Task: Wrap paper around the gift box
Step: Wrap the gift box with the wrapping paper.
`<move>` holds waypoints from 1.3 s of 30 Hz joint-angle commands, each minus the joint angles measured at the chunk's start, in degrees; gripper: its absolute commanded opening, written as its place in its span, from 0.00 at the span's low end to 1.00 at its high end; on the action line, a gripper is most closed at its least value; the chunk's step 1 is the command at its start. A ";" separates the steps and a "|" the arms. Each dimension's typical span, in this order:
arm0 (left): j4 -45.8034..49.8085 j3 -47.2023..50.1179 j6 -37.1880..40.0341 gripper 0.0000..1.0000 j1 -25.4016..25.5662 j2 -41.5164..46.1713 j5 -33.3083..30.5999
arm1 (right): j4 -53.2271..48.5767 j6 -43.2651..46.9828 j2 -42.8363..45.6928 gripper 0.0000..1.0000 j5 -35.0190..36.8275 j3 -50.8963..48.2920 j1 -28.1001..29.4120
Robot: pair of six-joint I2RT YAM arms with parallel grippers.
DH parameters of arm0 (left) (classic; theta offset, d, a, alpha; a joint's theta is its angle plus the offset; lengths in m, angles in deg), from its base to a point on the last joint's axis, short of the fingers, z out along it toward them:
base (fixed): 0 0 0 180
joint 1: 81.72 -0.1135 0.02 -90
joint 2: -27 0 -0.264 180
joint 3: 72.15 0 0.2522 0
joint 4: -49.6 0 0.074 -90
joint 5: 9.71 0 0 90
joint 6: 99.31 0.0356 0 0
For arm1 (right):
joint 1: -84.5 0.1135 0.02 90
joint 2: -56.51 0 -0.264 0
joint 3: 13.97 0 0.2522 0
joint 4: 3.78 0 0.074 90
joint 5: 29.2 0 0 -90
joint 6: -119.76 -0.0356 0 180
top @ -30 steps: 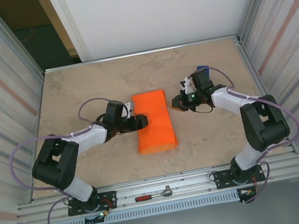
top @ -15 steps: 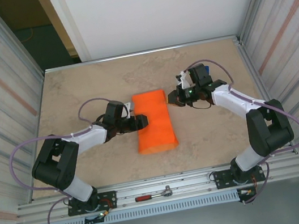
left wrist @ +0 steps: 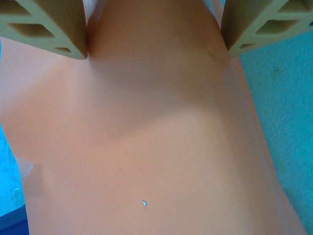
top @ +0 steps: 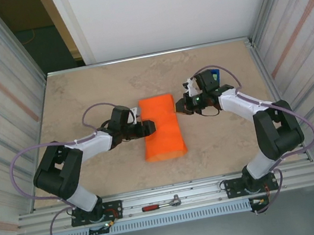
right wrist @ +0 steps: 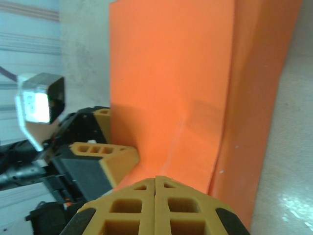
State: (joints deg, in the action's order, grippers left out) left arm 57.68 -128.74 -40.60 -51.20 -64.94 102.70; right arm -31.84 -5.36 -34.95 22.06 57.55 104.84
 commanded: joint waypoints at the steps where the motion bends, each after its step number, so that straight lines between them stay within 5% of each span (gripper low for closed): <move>1: 9.71 3.53 1.23 0.67 1.11 -4.16 -5.57 | -3.86 4.09 -1.70 0.00 3.51 0.49 -0.11; 27: 9.05 3.76 1.23 0.66 1.04 -4.56 -5.36 | -6.81 5.86 -2.13 0.00 6.10 3.32 0.41; 39: 8.83 3.88 1.23 0.66 1.07 -4.70 -5.28 | -8.49 6.36 -2.36 0.09 6.53 4.21 0.32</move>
State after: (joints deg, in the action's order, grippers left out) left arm 57.25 -128.50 -40.62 -51.20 -64.94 102.72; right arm -38.42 -0.57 -38.38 28.05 60.13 104.86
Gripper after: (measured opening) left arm 0.664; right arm 0.087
